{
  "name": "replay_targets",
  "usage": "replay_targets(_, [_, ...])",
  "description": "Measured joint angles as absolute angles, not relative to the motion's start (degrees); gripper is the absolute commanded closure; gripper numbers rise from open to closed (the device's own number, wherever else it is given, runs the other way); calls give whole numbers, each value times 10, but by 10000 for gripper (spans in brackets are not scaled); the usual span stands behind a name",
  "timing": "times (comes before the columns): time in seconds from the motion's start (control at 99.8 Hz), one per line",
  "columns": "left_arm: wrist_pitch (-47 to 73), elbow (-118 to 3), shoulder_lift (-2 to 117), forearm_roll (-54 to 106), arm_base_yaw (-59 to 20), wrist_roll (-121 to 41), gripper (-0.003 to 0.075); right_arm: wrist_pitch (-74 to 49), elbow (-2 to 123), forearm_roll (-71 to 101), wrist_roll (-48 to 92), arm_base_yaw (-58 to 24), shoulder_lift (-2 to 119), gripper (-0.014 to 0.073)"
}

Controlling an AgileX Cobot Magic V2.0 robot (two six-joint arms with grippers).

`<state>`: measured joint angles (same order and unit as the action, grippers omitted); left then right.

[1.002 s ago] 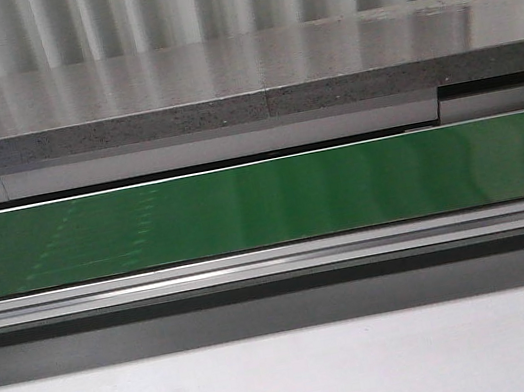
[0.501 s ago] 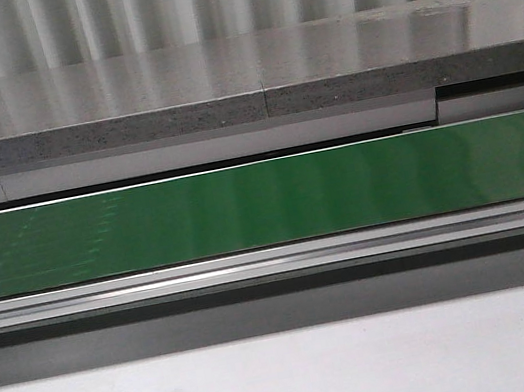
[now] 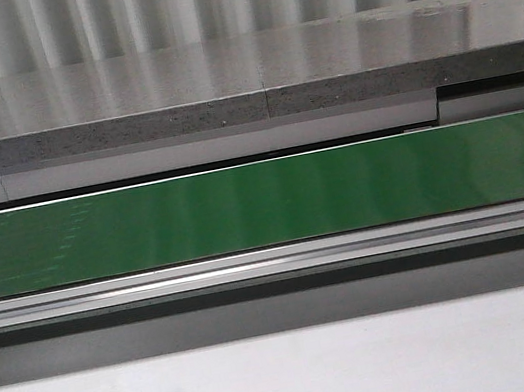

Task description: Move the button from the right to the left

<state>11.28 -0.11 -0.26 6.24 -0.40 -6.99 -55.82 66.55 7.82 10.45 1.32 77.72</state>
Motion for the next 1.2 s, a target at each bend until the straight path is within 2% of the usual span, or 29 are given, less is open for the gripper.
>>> replay_targets(0.29, [113,-1,-3,62,-4,-70,740,-476,539,78,106,-10,616,660])
replay_targets(0.611, [113,-1,-3,62,-4,-70,740,-401,394,78,106,-10,376,660])
replay_targets(0.902, [113,-1,-3,62,-4,-70,740,-384,313,78,106,-10,173,660])
replay_targets(1.202, [113,-1,-3,62,-4,-70,740,-383,263,78,106,-10,33,660])
